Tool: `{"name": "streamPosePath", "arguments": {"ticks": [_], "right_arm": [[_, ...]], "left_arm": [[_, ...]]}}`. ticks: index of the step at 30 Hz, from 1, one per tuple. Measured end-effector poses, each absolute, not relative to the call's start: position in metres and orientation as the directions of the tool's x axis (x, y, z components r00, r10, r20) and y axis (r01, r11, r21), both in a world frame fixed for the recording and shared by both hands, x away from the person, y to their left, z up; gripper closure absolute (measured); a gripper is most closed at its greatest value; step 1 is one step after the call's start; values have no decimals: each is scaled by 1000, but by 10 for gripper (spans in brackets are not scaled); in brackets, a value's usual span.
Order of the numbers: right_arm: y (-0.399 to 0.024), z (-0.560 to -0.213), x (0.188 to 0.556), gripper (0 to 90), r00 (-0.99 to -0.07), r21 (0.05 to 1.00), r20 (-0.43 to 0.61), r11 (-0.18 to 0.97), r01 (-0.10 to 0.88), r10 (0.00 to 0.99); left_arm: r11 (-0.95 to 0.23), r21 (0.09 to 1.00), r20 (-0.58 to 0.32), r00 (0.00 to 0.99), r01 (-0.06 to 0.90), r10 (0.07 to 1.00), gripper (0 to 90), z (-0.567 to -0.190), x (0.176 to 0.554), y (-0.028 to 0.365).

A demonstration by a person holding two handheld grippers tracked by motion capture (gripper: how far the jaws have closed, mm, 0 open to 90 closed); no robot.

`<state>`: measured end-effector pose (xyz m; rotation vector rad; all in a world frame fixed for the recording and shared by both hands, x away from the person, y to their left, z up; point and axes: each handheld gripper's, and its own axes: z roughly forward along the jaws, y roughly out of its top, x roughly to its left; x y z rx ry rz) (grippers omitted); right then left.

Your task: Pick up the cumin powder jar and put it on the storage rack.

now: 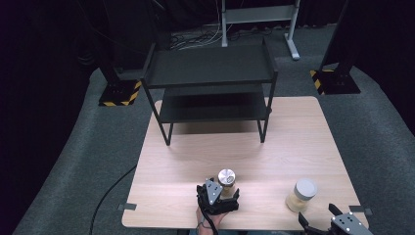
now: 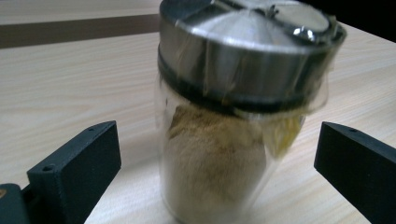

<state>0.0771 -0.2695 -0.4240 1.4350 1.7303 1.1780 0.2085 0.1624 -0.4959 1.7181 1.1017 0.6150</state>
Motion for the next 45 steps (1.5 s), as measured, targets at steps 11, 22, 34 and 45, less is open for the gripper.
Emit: {"name": "streamPosePath", "arguments": {"ticks": [11, 22, 34, 45], "right_arm": [[-270, -423, 79, 0, -244, 893, 86, 34, 450, 966], [-270, -423, 80, 0, -238, 890, 85, 34, 455, 968], [-275, -426, 80, 0, -240, 894, 122, -1, 449, 963], [-274, -426, 80, 0, -232, 891, 119, 0, 454, 965]], "left_arm": [[-152, 896, -67, 466, 417, 882, 298, -492, 217, 158], [-139, 923, -48, 466, 358, 883, 300, -483, 209, 174], [-159, 928, -15, 461, 337, 887, 300, -471, 208, 187], [-172, 931, 7, 453, 322, 891, 300, -464, 212, 193]]}}
